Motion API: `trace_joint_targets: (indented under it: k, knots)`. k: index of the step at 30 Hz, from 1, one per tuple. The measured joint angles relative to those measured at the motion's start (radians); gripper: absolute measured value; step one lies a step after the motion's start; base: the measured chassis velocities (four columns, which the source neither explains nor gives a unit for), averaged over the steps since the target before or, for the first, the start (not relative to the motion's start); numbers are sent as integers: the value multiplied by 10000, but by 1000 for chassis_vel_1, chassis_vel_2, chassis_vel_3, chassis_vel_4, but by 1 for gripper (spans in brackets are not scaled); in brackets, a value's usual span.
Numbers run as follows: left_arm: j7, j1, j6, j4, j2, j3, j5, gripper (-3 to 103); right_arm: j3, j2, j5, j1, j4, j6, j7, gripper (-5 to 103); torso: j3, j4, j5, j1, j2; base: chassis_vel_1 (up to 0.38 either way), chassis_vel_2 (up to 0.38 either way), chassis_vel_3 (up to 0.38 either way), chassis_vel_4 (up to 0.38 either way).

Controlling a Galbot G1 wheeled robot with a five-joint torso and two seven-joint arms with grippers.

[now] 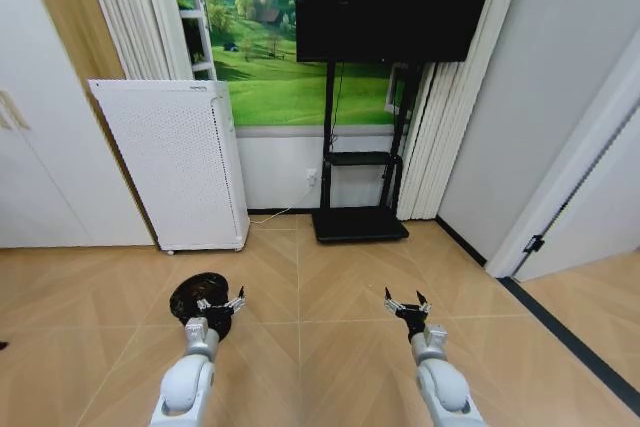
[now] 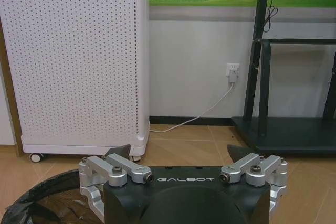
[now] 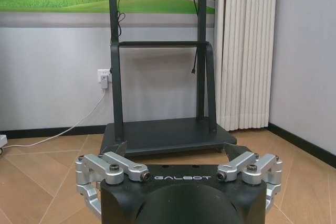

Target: Pick up the trash bin and place the garbage on the floor into it.

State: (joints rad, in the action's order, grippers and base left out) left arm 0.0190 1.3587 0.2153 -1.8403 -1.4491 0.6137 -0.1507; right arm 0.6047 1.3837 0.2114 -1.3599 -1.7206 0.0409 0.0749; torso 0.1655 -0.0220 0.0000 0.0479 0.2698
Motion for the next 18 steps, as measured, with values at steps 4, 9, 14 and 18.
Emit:
trace_joint_targets:
  k: [4, 9, 14, 18]
  knots:
    - [40, -15, -7, 7, 5, 8, -12, 100, 33, -12, 19, -22, -33, 5, 12, 100, 133, 0, 0, 61, 196, 0, 0, 0, 0]
    - [54, -66, -12, 40, 1, 4, -13, 100, 55, -34, 45, -19, -62, 22, 19, 100, 239, 0, 0, 122, 363, 0, 0, 0, 0]
    - [87, -89, -12, 42, 0, -16, -68, 100, 63, -40, 53, 12, -66, 33, 26, 100, 387, 0, 0, 191, 580, 0, 0, 0, 0]
    - [99, -77, -13, 41, 2, -9, -123, 100, 62, -29, 52, -15, -71, 50, 29, 100, 506, 0, 0, 250, 756, 0, 0, 0, 0]
